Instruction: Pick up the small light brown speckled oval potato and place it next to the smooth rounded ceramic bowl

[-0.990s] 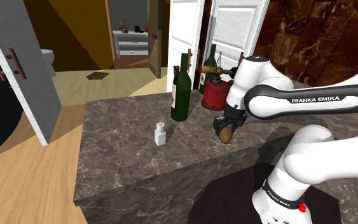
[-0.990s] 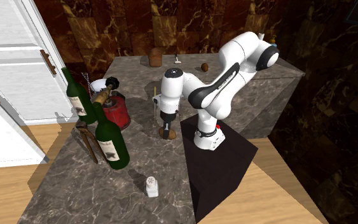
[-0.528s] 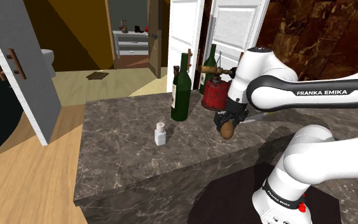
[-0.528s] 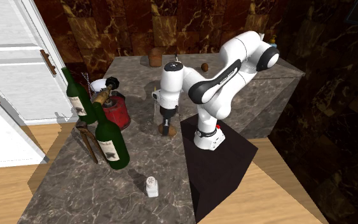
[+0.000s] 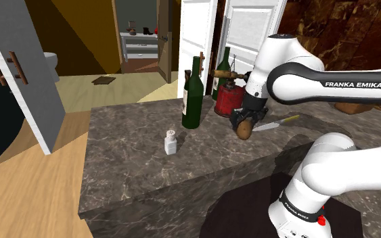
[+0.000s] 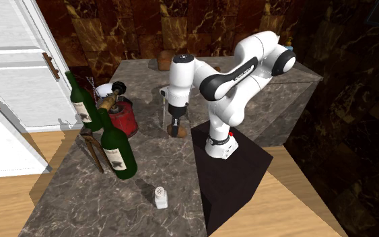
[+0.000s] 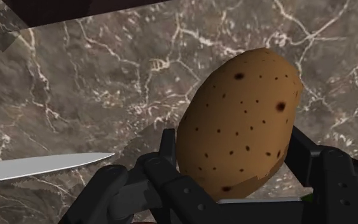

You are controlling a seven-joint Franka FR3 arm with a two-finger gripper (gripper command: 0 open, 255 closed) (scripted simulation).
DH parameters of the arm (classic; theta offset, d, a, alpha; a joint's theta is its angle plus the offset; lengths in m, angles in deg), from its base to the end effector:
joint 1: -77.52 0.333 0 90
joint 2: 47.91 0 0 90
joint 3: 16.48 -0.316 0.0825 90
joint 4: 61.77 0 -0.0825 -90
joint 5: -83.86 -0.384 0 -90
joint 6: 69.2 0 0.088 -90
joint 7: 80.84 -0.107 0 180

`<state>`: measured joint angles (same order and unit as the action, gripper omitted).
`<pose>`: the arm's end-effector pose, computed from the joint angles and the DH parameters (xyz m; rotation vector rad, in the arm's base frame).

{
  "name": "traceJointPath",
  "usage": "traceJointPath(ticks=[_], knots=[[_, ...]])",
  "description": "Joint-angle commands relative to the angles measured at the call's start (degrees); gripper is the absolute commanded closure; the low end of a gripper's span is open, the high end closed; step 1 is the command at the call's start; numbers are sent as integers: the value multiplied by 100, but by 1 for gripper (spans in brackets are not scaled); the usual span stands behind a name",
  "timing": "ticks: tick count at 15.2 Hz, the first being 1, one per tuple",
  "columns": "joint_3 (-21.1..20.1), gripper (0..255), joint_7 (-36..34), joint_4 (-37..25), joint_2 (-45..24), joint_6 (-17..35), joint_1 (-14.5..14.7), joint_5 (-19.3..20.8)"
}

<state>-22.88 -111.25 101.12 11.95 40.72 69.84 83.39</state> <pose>0.2616 -0.0075 0.4598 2.9351 -0.9163 0.2071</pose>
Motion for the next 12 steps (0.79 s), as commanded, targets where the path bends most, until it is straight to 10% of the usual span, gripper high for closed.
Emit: traceJointPath(ticks=[1,12], knots=[[21,255,20,-155,20,-175,-12,15],[79,255,76,-1046,-84,-959,-55,64]])
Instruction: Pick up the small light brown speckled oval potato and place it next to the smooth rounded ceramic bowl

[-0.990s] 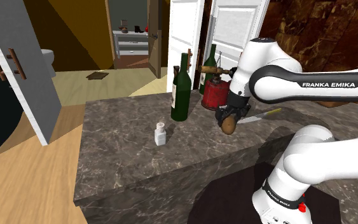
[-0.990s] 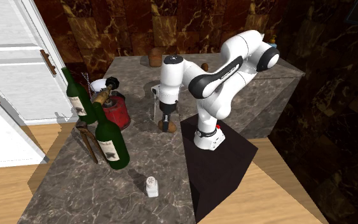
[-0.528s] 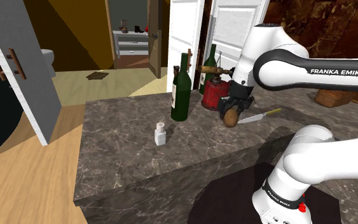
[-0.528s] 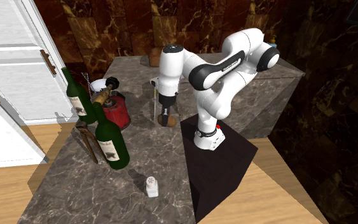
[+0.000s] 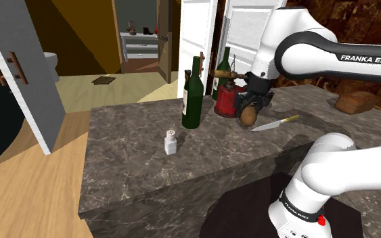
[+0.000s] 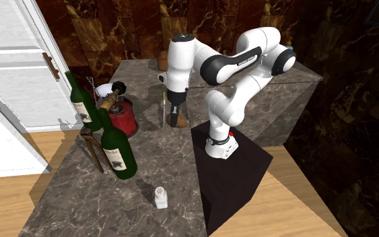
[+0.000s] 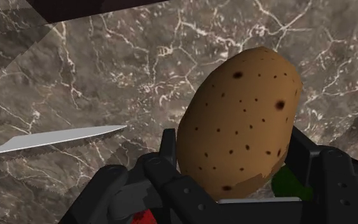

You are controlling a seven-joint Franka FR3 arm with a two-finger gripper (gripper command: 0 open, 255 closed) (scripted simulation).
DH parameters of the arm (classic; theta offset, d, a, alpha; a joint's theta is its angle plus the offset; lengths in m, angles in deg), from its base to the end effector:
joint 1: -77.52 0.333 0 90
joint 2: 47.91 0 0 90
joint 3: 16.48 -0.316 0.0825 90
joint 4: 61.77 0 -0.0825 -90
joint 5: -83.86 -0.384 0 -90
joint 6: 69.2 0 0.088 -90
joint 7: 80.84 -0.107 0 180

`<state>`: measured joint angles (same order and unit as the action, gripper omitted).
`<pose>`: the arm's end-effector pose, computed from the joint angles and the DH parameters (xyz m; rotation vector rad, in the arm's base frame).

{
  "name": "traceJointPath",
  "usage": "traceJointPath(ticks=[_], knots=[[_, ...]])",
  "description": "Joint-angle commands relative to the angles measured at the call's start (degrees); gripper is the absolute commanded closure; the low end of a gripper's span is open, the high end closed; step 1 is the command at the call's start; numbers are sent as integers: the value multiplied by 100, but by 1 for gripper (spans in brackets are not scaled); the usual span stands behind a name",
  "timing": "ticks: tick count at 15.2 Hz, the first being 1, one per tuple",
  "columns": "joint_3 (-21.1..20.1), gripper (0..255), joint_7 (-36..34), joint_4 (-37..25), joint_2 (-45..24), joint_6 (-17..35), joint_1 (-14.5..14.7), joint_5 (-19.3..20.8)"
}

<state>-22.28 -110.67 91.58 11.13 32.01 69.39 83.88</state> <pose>0.2617 -0.0070 0.5228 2.9353 -0.9163 0.2063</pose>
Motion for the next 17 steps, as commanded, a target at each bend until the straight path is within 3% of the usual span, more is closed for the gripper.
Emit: traceJointPath(ticks=[1,8,17], knots=[[23,255,23,-177,-20,-156,-14,19],[904,255,868,-361,-351,49,-431,659],[2151,255,2046,-996,-1347,563,-829,1361]])
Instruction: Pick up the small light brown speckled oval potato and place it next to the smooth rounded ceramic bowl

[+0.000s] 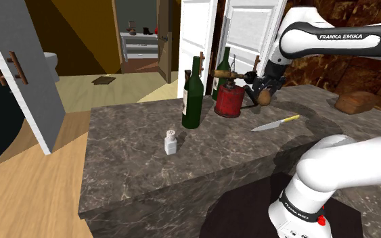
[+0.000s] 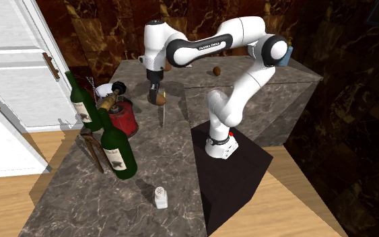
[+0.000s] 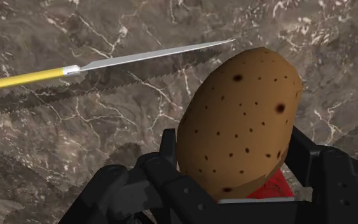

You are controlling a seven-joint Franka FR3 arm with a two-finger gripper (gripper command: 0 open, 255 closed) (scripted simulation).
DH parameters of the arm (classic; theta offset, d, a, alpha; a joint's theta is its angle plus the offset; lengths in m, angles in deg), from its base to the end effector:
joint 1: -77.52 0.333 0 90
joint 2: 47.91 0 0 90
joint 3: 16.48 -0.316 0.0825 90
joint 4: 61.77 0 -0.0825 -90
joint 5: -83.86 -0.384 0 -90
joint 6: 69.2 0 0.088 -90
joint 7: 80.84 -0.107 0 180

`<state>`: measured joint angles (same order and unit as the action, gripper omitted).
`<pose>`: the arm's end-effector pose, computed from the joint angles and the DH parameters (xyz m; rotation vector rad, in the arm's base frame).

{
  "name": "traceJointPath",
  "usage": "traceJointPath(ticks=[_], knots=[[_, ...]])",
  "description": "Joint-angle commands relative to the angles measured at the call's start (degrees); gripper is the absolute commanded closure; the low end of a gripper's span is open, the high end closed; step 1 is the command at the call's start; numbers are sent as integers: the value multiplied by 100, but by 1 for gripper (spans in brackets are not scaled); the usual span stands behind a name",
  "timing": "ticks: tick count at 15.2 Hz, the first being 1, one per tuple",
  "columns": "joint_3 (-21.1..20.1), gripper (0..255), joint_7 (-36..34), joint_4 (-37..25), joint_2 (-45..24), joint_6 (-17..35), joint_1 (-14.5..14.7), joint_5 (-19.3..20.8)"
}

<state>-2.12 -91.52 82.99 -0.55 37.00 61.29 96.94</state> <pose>0.2645 -0.1918 0.5380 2.9361 -0.9174 0.2066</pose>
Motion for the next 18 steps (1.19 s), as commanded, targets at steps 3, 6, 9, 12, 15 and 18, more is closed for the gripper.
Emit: traceJointPath(ticks=[3,6,9,12,15,18], knots=[[540,255,512,-466,-608,230,-60,184],[942,255,902,-849,-1074,382,-60,239],[1349,255,1312,-1284,-1576,515,-18,211],[1771,255,1752,-1771,-2119,625,61,87],[2215,255,2239,-2311,-2716,702,168,-156],[2680,255,2798,-2912,-3394,735,273,-556]])
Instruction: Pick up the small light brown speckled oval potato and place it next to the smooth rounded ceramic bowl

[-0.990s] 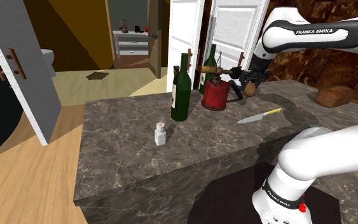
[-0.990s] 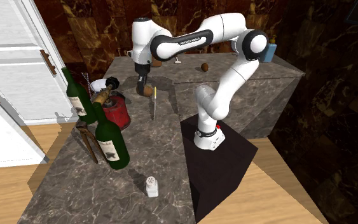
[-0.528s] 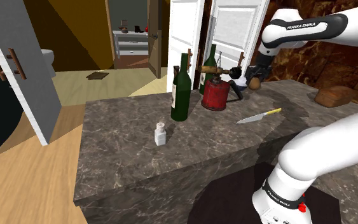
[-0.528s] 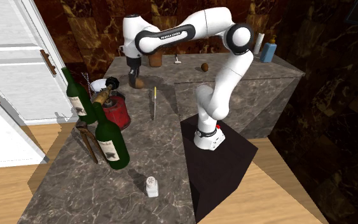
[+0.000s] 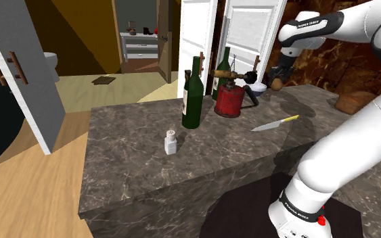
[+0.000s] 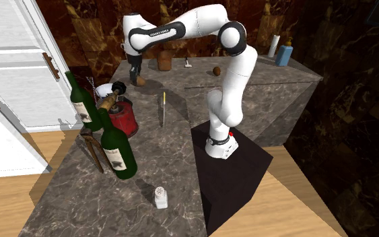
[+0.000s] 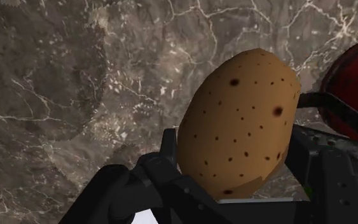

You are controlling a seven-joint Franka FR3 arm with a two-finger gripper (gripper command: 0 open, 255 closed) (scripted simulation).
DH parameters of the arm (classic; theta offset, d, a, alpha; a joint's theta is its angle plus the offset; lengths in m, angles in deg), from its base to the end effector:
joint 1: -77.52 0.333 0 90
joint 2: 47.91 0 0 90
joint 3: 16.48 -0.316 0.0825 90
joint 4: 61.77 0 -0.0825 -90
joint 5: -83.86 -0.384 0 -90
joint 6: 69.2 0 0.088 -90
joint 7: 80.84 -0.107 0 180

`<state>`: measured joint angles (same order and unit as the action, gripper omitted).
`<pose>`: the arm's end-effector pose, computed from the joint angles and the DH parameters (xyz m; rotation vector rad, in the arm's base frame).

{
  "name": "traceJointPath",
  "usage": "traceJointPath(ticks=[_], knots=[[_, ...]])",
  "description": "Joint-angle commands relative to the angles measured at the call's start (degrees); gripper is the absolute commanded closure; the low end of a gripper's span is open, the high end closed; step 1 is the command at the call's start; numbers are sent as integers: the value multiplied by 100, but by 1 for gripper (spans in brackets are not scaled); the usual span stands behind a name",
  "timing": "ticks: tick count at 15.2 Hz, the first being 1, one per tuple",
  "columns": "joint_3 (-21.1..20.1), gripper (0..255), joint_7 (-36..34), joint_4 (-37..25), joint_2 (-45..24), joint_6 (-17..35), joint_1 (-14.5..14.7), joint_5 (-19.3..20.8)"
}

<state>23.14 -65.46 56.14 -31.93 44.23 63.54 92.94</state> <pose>0.2714 -0.4305 0.5384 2.9364 -0.9202 0.2052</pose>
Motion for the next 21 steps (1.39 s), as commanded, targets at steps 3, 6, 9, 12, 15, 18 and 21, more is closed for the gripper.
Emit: traceJointPath(ticks=[3,6,9,12,15,18,21], knots=[[612,255,845,-900,-1055,-28,87,-761],[950,255,1568,-1672,-1994,-196,-90,-1572],[1012,255,2205,-2569,-2967,-516,-606,-2405],[866,255,2627,-3619,-3878,-945,-1338,-3087],[613,255,2828,-4908,-4769,-1468,-2195,-3626],[568,255,2862,-4860,-4837,-1359,-2237,-3659],[570,255,2908,-4579,-4817,-1118,-2153,-3661]])
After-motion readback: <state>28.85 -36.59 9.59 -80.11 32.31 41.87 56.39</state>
